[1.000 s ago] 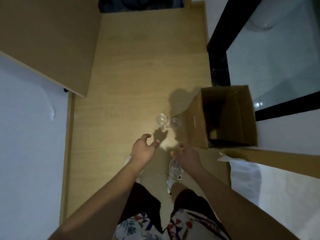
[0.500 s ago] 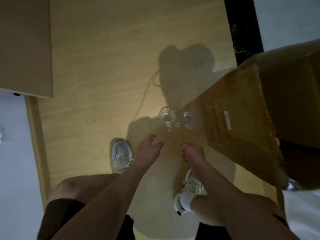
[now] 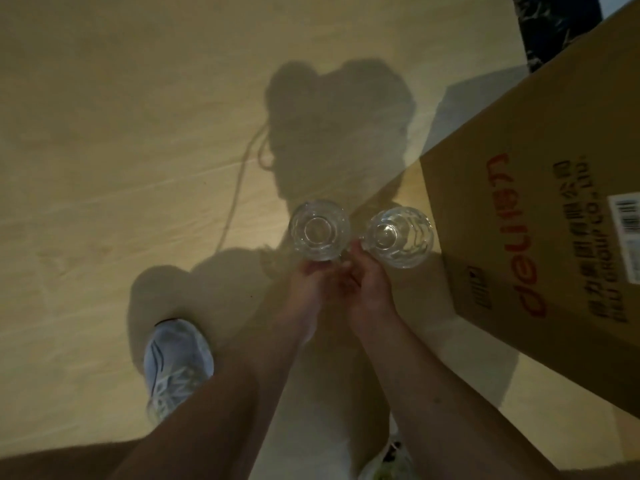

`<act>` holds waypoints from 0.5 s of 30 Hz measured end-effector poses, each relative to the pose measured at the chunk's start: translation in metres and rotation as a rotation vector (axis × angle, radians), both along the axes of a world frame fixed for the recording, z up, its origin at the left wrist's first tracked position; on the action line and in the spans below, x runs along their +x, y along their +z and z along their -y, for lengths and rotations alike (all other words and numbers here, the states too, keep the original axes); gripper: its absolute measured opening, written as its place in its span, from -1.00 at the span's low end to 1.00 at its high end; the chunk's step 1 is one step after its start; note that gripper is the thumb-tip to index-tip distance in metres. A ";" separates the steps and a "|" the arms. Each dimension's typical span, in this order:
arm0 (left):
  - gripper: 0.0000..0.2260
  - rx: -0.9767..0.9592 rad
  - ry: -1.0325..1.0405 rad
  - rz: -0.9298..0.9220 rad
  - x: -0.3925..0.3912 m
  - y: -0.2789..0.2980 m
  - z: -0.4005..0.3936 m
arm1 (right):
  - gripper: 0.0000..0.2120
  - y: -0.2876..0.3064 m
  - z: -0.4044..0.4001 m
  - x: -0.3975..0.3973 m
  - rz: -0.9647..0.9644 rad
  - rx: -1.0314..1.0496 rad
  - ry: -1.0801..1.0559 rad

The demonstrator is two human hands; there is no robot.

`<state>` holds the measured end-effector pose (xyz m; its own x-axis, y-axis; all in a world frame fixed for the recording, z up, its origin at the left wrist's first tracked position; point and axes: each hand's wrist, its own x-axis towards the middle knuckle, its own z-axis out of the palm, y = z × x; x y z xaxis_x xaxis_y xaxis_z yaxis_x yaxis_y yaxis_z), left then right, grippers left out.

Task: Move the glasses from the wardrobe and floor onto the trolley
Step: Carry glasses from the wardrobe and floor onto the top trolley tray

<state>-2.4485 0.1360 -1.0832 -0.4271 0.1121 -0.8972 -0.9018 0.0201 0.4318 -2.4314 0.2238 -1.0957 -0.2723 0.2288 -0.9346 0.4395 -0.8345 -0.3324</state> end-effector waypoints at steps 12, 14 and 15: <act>-0.90 -0.114 0.095 -0.022 -0.016 0.028 -0.008 | -0.85 0.024 -0.004 -0.009 0.073 -0.001 -0.202; -0.92 -0.161 0.030 0.024 -0.029 0.062 -0.001 | -0.86 0.059 -0.012 -0.003 0.130 0.002 -0.180; -0.92 -0.170 -0.001 0.042 -0.033 0.085 0.002 | -0.85 0.081 -0.013 -0.001 0.148 0.000 -0.164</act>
<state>-2.4811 0.1340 -0.9986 -0.3892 -0.0427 -0.9201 -0.9187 0.0902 0.3845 -2.4329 0.2365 -1.0143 -0.0911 0.2586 -0.9617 0.3418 -0.8989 -0.2741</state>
